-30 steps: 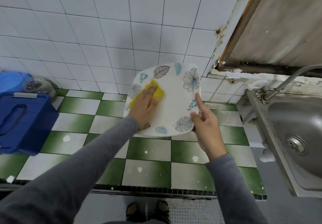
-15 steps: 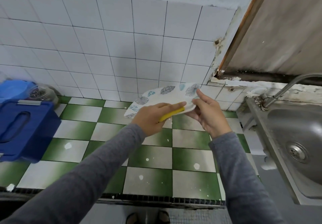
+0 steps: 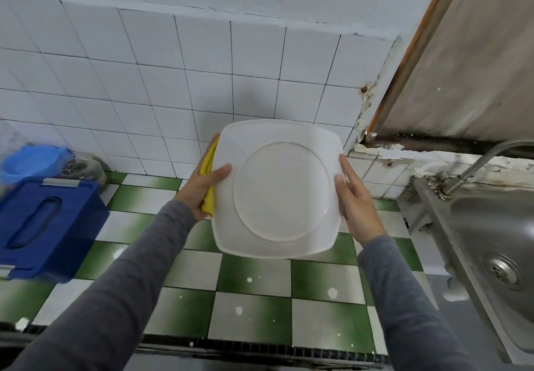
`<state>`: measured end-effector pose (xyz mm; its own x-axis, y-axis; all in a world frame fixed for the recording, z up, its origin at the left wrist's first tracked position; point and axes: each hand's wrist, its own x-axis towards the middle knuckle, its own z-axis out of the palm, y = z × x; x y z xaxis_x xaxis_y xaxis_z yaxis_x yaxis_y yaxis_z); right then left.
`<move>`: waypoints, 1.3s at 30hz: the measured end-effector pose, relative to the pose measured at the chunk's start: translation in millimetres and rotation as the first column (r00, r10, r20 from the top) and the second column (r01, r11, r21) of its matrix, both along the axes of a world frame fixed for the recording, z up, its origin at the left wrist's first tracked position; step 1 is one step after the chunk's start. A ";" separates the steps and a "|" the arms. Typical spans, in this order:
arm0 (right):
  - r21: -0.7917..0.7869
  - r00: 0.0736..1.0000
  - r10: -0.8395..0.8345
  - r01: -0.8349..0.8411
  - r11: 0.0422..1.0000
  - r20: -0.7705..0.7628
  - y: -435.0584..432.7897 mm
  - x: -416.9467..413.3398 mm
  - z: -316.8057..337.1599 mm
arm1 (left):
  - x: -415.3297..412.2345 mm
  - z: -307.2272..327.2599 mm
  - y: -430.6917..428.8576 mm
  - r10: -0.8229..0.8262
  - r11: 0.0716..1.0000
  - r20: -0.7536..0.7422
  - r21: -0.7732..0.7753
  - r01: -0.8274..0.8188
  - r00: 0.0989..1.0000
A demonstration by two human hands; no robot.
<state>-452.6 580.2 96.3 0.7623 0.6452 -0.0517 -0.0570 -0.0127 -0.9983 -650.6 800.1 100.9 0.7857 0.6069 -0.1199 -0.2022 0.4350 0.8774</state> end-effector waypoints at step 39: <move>0.197 0.995 -0.038 0.020 0.980 0.088 44.5 -80.7 50.3 | 72.4 13.0 -5.4 0.441 0.759 -0.167 0.594 -0.268 0.882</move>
<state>-533.3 624.7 146.6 0.7765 0.6135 0.1437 0.0368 0.1835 -0.9823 -578.1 794.7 113.9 0.4837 0.8647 0.1353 0.0465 -0.1797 0.9826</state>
